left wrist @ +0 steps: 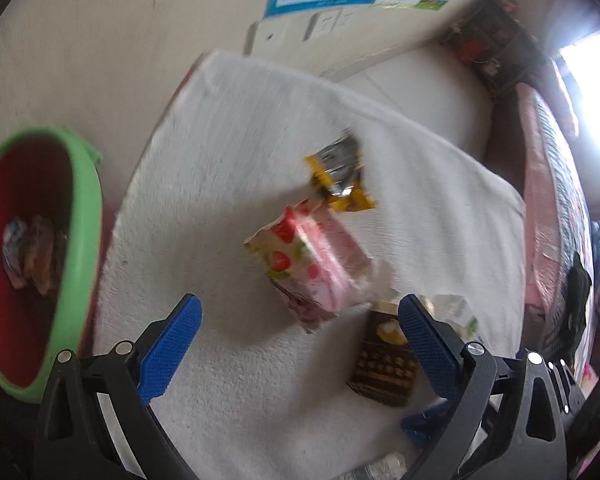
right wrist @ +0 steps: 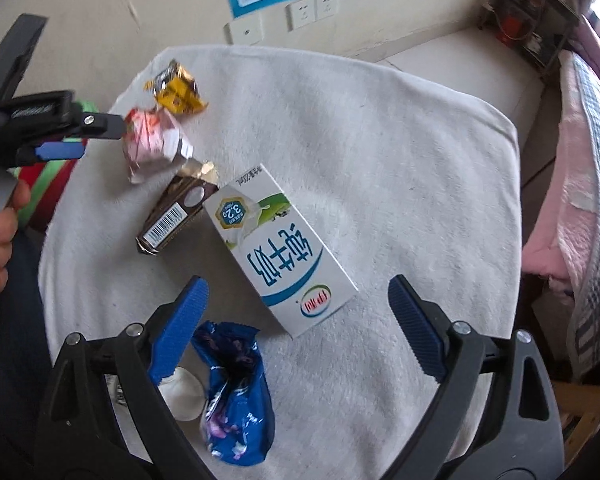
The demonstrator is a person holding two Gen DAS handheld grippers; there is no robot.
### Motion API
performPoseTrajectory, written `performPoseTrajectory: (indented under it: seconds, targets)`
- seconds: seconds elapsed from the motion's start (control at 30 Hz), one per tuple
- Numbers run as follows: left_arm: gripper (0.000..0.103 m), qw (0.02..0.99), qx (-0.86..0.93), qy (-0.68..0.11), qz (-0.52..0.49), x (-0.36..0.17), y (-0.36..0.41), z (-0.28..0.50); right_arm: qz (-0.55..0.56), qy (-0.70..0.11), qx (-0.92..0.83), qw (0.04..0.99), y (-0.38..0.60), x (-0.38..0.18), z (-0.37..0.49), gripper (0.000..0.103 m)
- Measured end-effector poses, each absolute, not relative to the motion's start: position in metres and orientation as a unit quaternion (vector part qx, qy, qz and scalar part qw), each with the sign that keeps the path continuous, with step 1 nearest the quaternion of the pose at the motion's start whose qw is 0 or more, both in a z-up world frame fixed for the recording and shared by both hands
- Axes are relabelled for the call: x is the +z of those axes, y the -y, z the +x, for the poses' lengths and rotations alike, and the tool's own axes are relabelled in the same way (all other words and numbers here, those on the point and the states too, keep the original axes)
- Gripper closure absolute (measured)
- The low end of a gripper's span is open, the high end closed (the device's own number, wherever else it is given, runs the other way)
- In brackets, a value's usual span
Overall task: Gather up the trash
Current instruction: 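Grasp the strawberry-print wrapper with the left tool while the right tool grasps the white milk carton, then carry the strawberry wrapper and milk carton toward the red bin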
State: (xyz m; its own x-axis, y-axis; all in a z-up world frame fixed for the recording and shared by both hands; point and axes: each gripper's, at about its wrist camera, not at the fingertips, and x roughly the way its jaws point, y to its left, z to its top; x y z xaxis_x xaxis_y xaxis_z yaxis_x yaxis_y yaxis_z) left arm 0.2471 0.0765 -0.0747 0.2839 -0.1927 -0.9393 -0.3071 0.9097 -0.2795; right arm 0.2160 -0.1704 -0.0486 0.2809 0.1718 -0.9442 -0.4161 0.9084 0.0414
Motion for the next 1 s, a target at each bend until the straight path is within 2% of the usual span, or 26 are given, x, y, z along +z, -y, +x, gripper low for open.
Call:
performPoseTrajectory:
  seconds: [0.17, 0.37, 0.43, 0.5, 0.57, 0.67, 0.8, 1.0]
  targets:
    - [0.011, 0.758, 0.047, -0.605, -0.241, -0.1, -0.08, 0.256, -0.131, -0.574, 0.196, 0.784, 0.163, -0.06, 0.226, 0.013]
    - [0.034, 0.748, 0.04, -0.602, -0.276, -0.114, -0.081, 0.266, -0.146, -0.576, 0.209, 0.777, 0.155, -0.073, 0.235, 0.013]
    - [0.05, 0.751, 0.038, -0.596, -0.281, -0.114, -0.081, 0.267, -0.153, -0.579, 0.212, 0.773, 0.151, -0.078, 0.237, 0.013]
    - [0.058, 0.749, 0.031, -0.597, -0.286, -0.114, -0.08, 0.268, -0.164, -0.58, 0.217, 0.768, 0.147, -0.083, 0.237, 0.013]
    - [0.058, 0.747, 0.024, -0.597, -0.291, -0.116, -0.08, 0.268, -0.172, -0.583, 0.22, 0.763, 0.145, -0.089, 0.238, 0.014]
    - [0.058, 0.747, 0.02, -0.596, -0.293, -0.116, -0.08, 0.268, -0.173, -0.588, 0.227, 0.757, 0.143, -0.096, 0.236, 0.031]
    - [0.058, 0.747, 0.018, -0.594, -0.298, -0.116, -0.08, 0.268, -0.157, -0.584, 0.226, 0.763, 0.15, -0.091, 0.234, 0.042]
    - [0.069, 0.749, 0.003, -0.587, -0.307, -0.109, -0.084, 0.262, -0.14, -0.574, 0.22, 0.776, 0.16, -0.073, 0.23, 0.043]
